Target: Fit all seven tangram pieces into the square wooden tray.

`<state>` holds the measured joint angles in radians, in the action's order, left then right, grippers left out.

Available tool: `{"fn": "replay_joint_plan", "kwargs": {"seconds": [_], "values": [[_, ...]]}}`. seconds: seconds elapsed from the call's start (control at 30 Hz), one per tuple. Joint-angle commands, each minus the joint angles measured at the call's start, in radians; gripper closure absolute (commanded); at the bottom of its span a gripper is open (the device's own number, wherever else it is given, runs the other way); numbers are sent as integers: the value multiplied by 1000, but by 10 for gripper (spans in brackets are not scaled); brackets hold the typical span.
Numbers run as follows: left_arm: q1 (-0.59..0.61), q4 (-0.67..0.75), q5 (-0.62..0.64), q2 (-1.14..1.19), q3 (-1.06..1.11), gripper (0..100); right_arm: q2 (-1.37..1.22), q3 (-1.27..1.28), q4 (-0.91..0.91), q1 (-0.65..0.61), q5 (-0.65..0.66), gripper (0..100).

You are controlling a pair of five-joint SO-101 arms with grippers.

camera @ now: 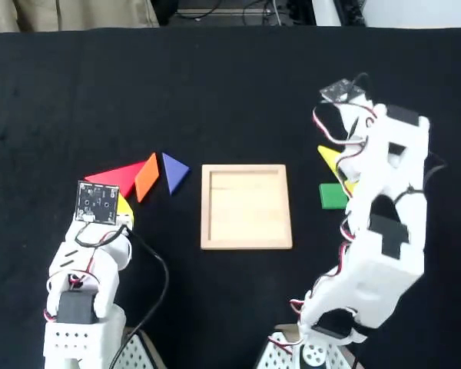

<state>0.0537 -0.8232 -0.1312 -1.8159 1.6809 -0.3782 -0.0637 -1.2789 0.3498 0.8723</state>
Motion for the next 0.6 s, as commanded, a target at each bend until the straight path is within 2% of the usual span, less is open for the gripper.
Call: {"fn": "replay_joint_plan", "kwargs": {"seconds": [0.0, 0.17, 0.37, 0.57], "values": [[-10, -5, -6, -3, 18, 970, -36, -157, -44, -3, 31, 659], [-12, -5, -5, -3, 18, 970, -171, -297, -89, -20, 31, 660], [-12, -2, -5, -3, 18, 970, -303, -516, -301, -52, 31, 658], [-65, -5, -9, -3, 18, 970, -417, -641, -313, -71, 25, 658]]}}
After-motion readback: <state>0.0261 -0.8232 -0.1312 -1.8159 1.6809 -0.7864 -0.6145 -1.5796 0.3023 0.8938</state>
